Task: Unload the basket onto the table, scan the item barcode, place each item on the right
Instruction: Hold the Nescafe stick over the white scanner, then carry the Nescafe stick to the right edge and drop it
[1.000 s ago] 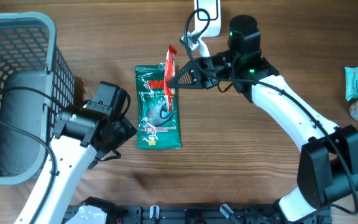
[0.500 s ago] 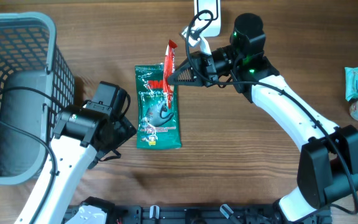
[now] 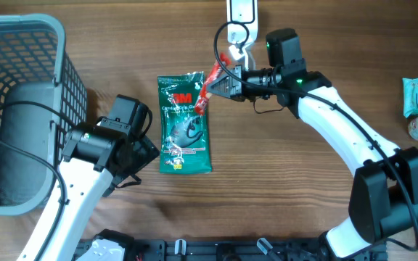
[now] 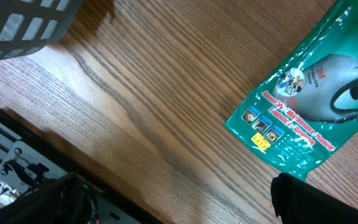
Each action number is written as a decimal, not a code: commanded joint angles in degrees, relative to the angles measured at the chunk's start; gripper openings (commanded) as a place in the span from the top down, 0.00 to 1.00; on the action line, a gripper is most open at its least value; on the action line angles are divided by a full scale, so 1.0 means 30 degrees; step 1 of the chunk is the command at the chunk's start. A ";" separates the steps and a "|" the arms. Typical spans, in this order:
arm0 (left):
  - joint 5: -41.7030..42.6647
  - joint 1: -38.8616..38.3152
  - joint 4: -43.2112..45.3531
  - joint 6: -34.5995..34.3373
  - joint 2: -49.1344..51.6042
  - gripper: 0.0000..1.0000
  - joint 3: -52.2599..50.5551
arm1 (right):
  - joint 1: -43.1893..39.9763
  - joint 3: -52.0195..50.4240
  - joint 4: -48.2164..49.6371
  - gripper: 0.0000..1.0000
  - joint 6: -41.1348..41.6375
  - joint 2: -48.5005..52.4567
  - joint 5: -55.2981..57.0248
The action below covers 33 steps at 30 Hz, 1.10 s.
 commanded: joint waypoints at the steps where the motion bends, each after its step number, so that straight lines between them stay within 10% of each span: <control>1: -0.0051 -0.0087 0.0000 -0.0313 -0.0007 0.00 -0.0015 | -0.0882 0.0408 0.0066 0.95 0.0452 -0.0109 0.5107; 10: -0.0051 -0.0087 0.0007 -0.0313 -0.0007 0.00 -0.0015 | -0.3024 0.3636 -0.0408 0.95 -0.0699 0.0852 0.7752; 24: -0.0051 -0.0087 0.0000 -0.0313 -0.0007 0.00 -0.0015 | -0.3286 1.5999 -0.1843 0.95 -0.0911 1.1846 1.1912; 33: -0.0051 -0.0087 0.0007 -0.0313 -0.0007 0.00 -0.0015 | -0.3300 1.6939 -0.0131 0.95 0.0226 1.3347 1.2794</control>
